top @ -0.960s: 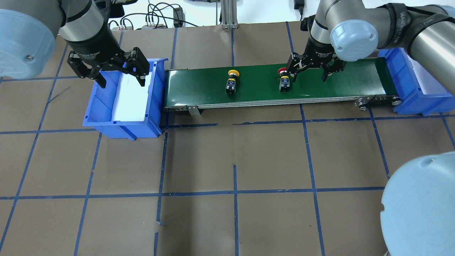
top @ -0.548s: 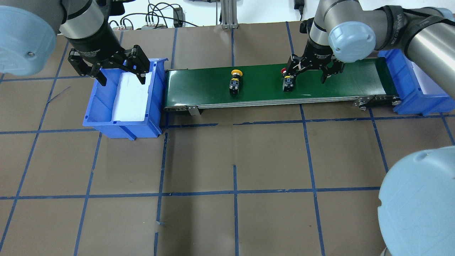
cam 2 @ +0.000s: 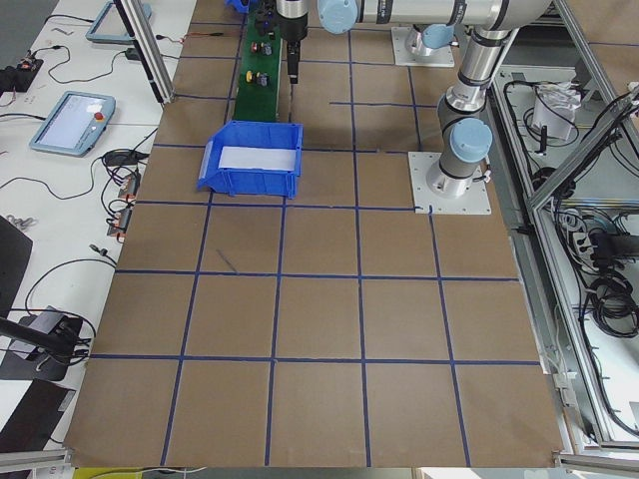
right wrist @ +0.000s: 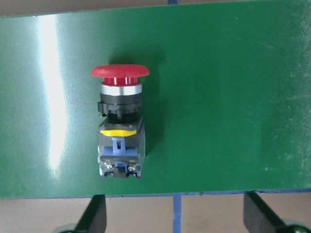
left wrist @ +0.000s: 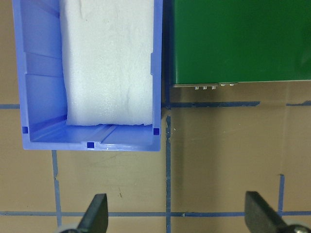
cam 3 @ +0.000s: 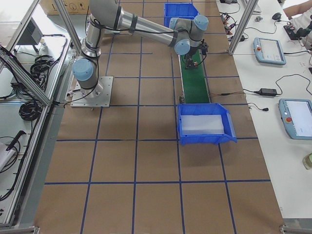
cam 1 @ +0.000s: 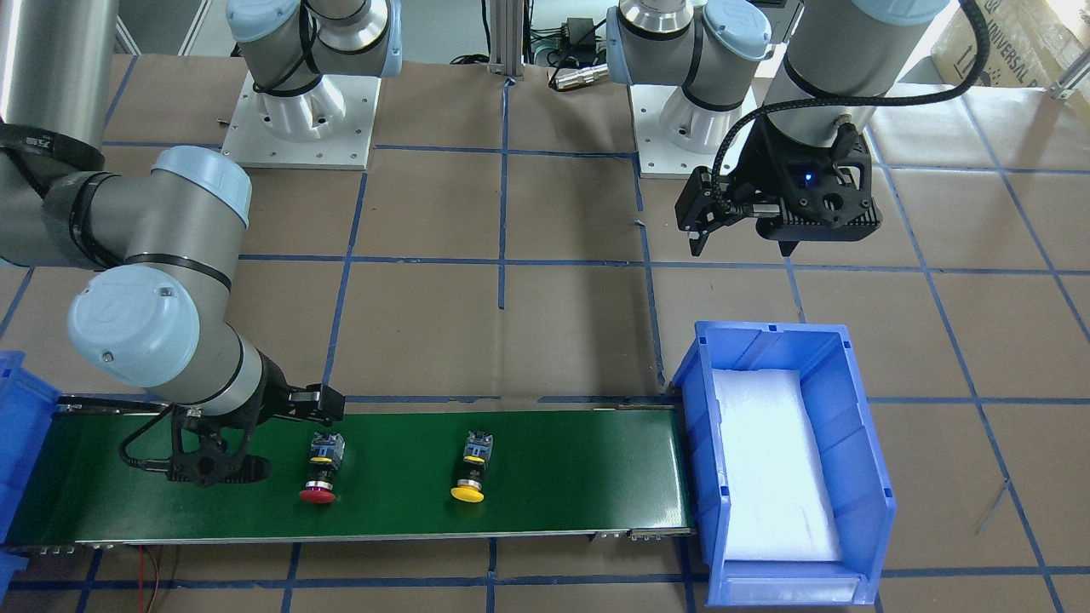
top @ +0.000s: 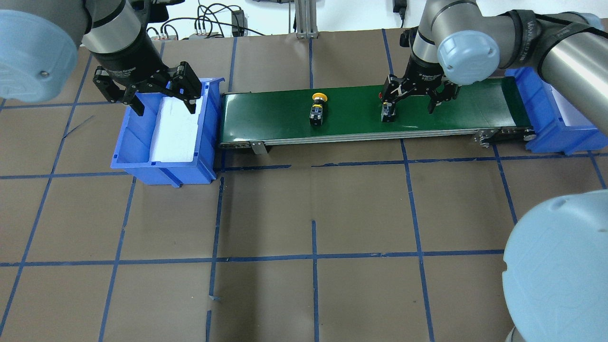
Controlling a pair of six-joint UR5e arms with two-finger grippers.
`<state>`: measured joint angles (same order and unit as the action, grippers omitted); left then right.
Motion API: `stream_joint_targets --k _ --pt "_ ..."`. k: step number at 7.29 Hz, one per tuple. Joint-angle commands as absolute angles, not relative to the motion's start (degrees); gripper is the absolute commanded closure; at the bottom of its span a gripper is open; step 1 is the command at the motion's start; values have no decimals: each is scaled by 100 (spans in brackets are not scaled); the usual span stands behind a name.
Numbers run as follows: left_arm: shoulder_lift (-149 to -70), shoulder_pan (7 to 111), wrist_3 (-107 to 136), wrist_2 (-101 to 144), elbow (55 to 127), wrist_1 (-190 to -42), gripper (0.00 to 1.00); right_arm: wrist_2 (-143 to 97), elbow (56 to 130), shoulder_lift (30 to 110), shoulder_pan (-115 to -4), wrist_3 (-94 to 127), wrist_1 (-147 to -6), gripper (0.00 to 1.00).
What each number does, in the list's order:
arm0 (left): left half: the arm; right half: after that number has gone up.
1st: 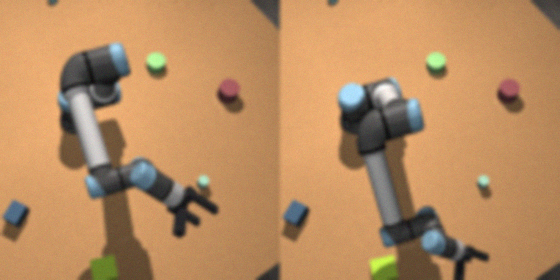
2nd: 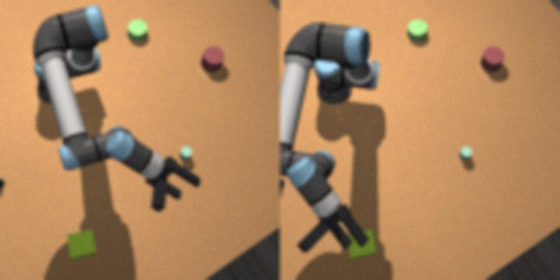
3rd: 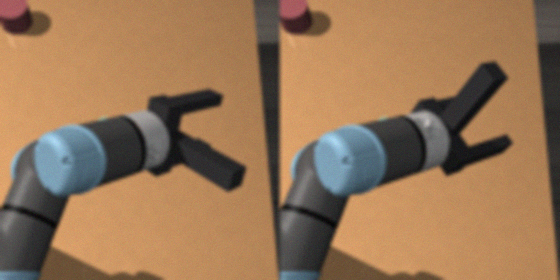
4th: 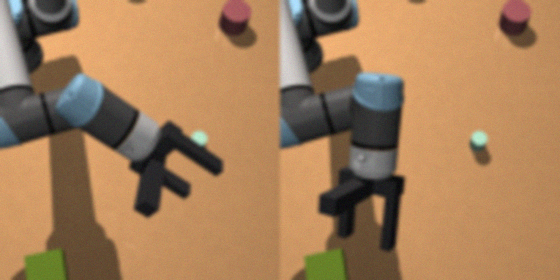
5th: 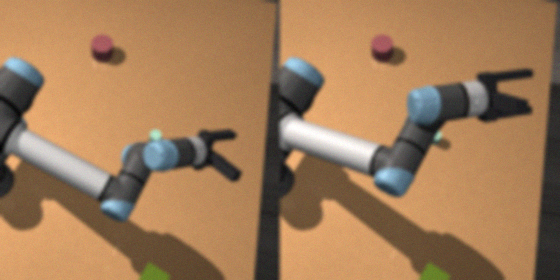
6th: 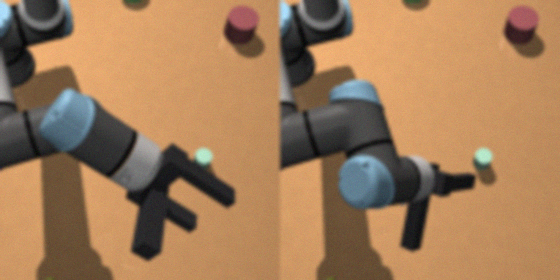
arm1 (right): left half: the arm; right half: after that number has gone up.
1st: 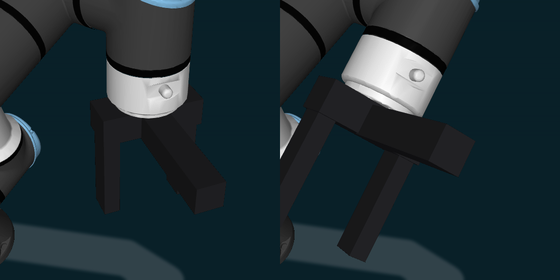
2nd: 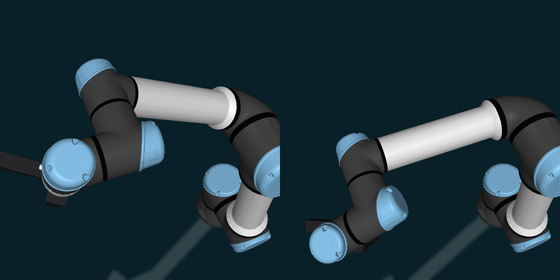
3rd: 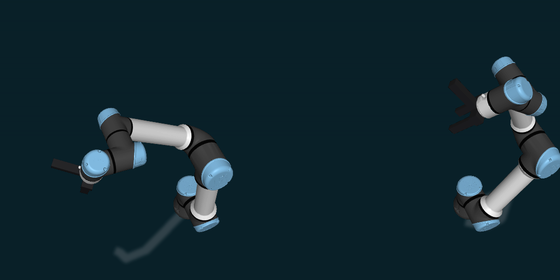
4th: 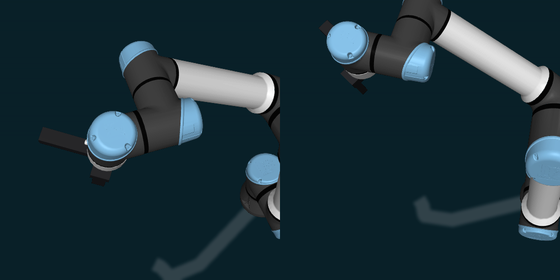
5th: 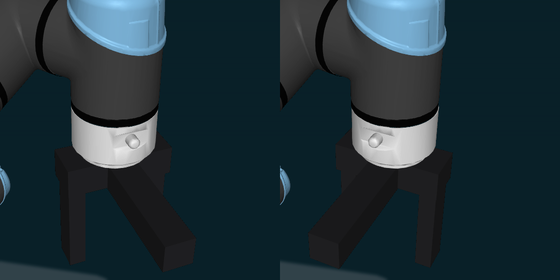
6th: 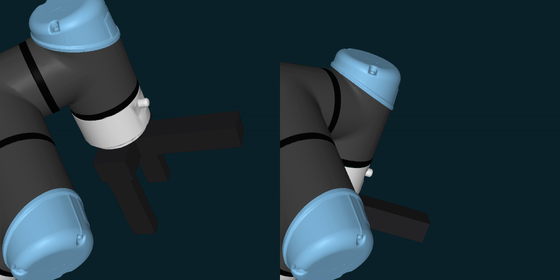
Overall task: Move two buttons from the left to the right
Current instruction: 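Lower the right gripper onto the red button on the conveyor and grasp it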
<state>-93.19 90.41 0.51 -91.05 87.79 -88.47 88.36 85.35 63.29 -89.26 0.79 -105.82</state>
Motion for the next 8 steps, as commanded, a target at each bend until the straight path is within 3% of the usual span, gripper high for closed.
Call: stream_joint_targets --k 1,8 --pt "-9308 9053 70 -9105 8789 -8859 0 8833 8534 6311 -8903 79 -10582 0" --pt "-9325 9062 62 -9158 8798 -8868 0 8868 8525 5977 -8868 413 -10837 0"
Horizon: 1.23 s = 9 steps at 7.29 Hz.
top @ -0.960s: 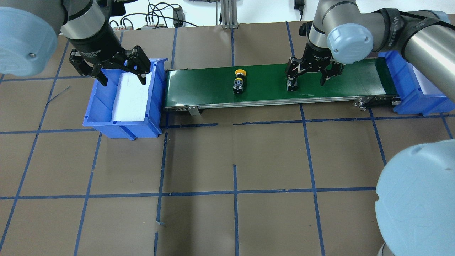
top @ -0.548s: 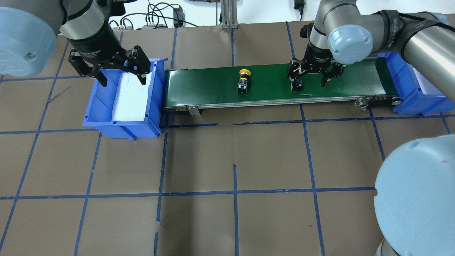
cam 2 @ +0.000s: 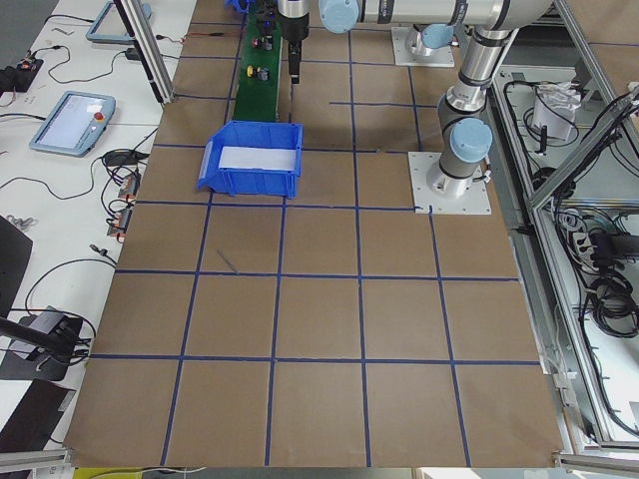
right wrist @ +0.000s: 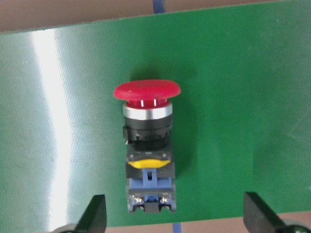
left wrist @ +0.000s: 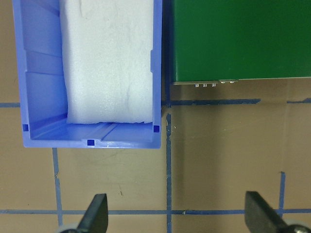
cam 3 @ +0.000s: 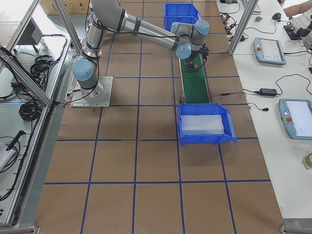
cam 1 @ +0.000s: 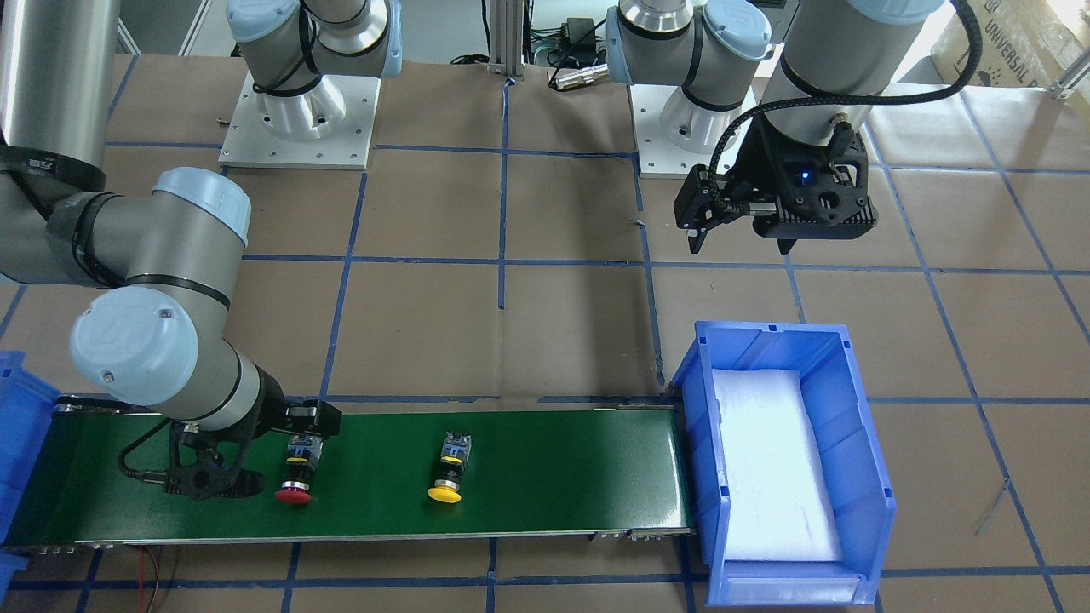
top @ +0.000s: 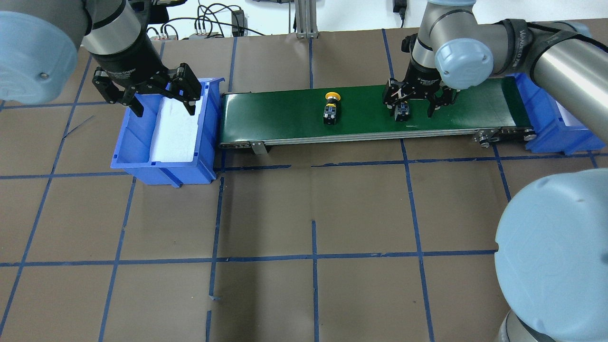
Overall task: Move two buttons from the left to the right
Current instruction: 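Lower the right gripper onto the red button on the conveyor and grasp it, then lift the red button with the right gripper and place it in the far blue bin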
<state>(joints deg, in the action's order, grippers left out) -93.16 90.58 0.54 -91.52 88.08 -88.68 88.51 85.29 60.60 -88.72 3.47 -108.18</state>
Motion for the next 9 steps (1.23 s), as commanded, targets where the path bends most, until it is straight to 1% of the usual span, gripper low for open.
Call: stream_joint_targets --k 1,2,3,4,5,6,7,9 --pt "-9343 9053 53 -9150 8772 -8877 0 8868 8517 5977 -8868 430 -10950 1" --pt "-9369 9044 53 -9149 8763 -8868 0 8955 8517 5985 -8868 344 -11099 16" --pt "-9387 9044 44 -9097 8763 -8868 0 8947 8517 5994 -8868 351 -11101 50" --pt "-9387 9053 27 -9071 8789 -8868 0 8947 8508 6012 -8868 325 -11118 72" --pt "-9387 9053 18 -9070 8798 -8859 0 8939 8508 6038 -8868 325 -11118 77" --pt "-9369 9053 9 -9149 8746 -8816 0 9086 8395 6073 -8868 308 -11118 84" --pt "-9352 9061 9 -9141 8745 -8815 0 9349 8089 6065 -8851 238 -10988 87" --pt "-9211 9053 26 -9150 8736 -8685 0 9448 7535 6230 -8589 -86 -10356 87"
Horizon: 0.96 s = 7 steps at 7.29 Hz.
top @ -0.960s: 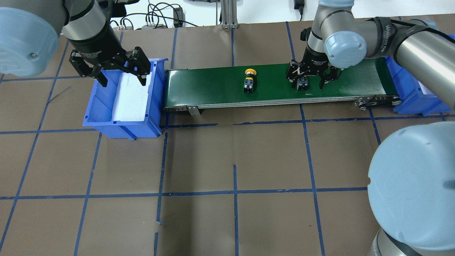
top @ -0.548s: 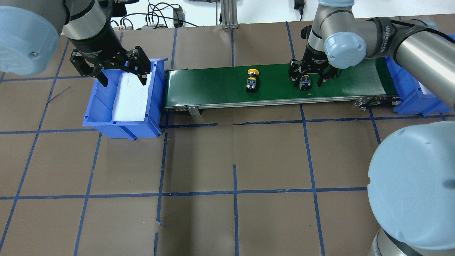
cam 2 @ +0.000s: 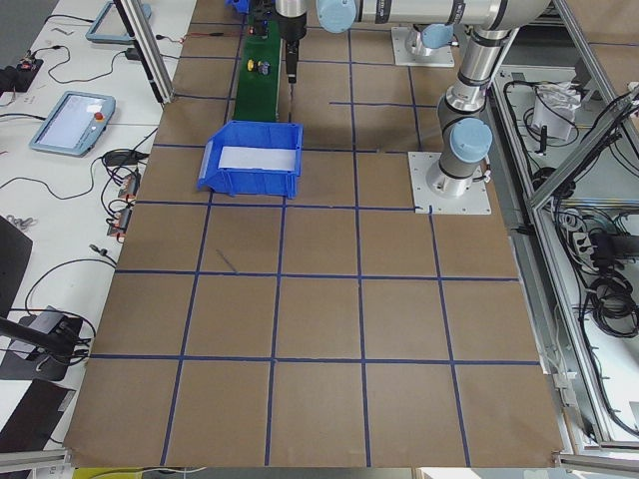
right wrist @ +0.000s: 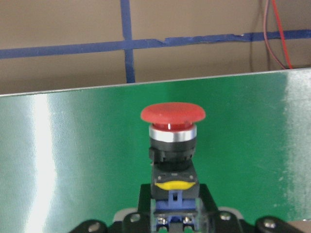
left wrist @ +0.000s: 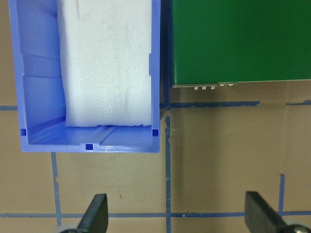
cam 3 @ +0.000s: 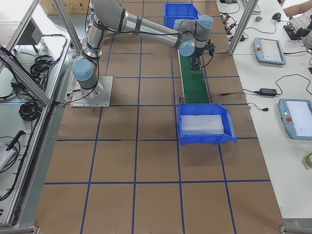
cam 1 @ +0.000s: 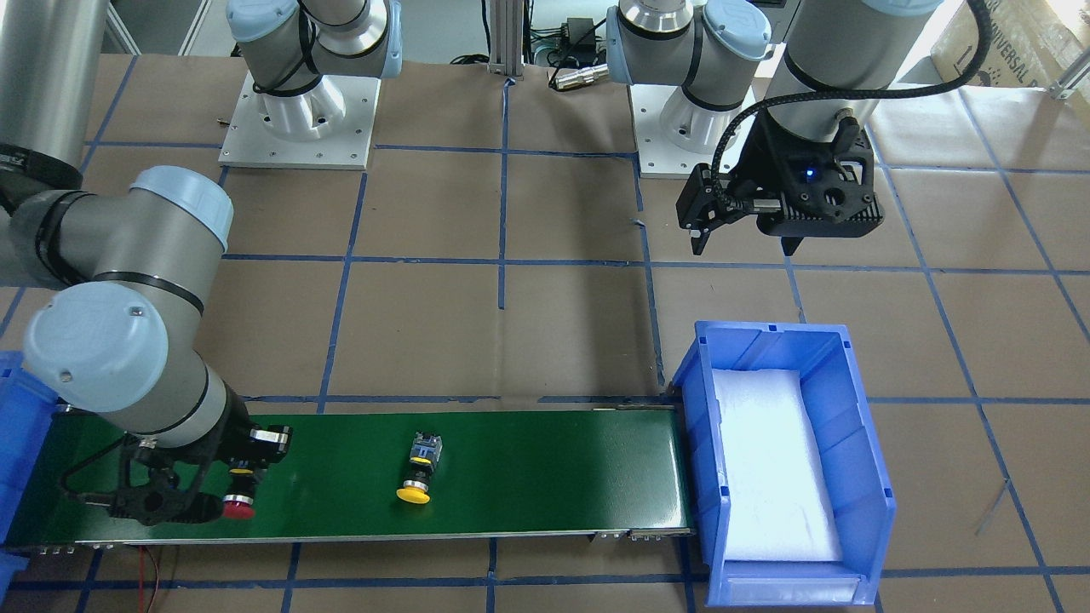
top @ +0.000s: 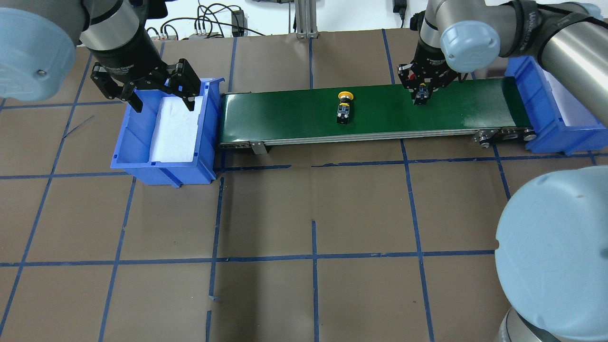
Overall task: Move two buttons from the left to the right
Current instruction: 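Lift the red button with the right gripper and place it in the far blue bin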
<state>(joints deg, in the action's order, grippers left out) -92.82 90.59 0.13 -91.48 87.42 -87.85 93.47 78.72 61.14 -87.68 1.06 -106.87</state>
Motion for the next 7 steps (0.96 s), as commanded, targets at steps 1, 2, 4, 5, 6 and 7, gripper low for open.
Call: stream_joint_targets --k 1,2,4,5,6,7 --pt "-9228 9114 61 -9141 8745 -8553 0 9509 7402 6414 -8248 -123 -9771 87" --pt "-9237 9123 70 -9123 8745 -8500 0 9501 7366 6581 -7861 -436 -9608 87" --pt "-9097 9141 -8 -9123 8745 -8560 0 9527 7383 6872 -6983 -606 -9231 87" --pt "-9071 9123 -35 -9097 8745 -8569 0 9571 7365 6890 -6587 -606 -8968 88" --pt "-9070 9140 -35 -9079 8745 -8578 0 9519 7357 6873 -6296 -589 -8991 95" --pt "-9062 9097 -35 -9027 8745 -8569 0 9492 7339 6803 -5962 -624 -9157 97"
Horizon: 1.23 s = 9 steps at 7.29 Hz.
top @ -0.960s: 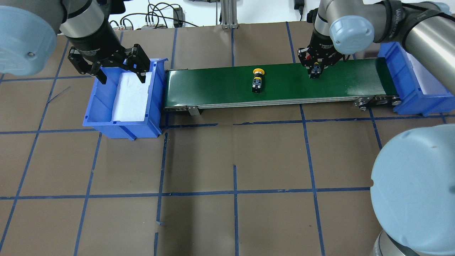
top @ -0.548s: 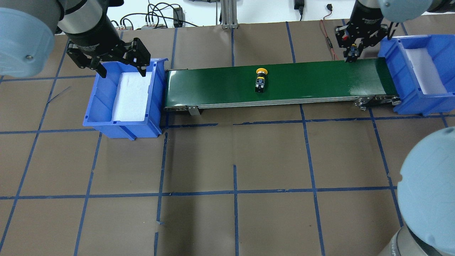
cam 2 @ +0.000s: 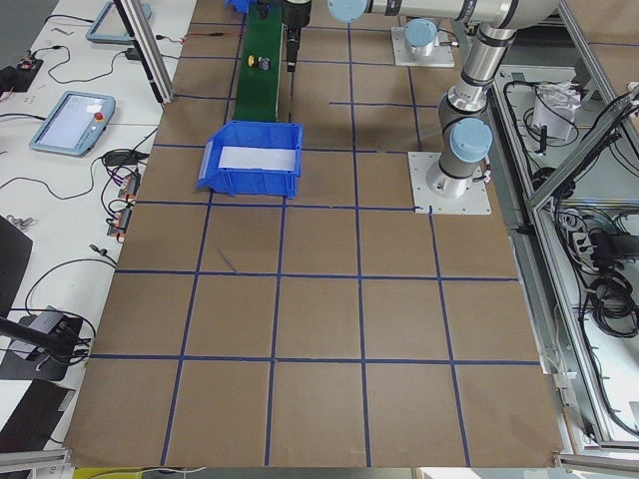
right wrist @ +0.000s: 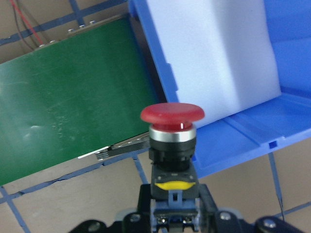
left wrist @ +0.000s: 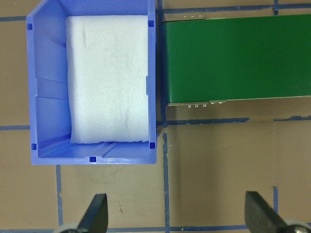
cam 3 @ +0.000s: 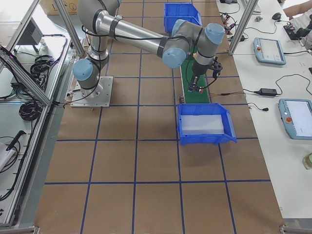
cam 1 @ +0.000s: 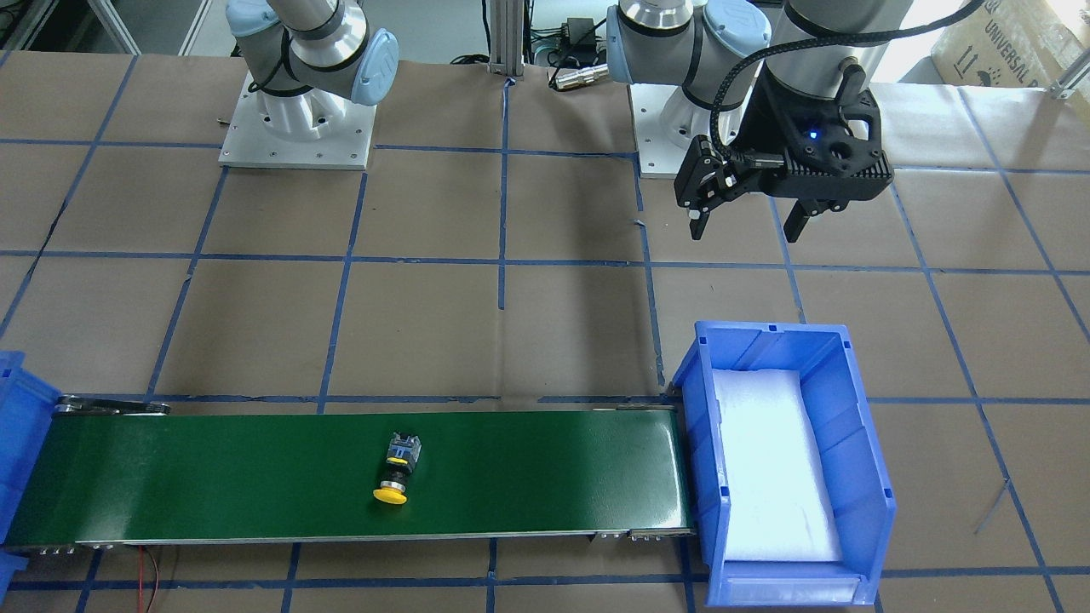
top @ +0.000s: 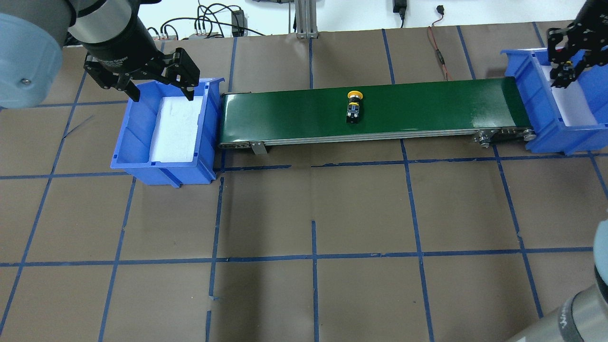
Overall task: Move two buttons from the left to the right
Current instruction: 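Lift the red button with the right gripper and place it in the far blue bin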
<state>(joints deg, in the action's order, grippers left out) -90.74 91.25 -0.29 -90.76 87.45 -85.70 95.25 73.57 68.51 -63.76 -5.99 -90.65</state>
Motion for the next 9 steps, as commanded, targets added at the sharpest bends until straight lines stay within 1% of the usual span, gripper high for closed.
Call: stream_joint_targets --k 1,3,4,6,9 --pt "-9053 9088 -44 -8896 8754 -8569 0 9475 7339 6664 -5741 -641 -9393 97" --pt "-9044 9079 -70 -8912 8754 -8569 0 9475 7339 6277 -5713 -624 -9615 97" --pt "-9053 9079 -62 -8877 8780 -8552 0 9475 7339 6206 -5713 -607 -9772 97" --pt "-9053 9070 -70 -8877 8798 -8525 0 9466 7313 5707 -5713 -702 -10115 96" --pt "-8912 9035 -35 -8912 8938 -8499 0 9361 7286 5354 -5713 -782 -10397 96"
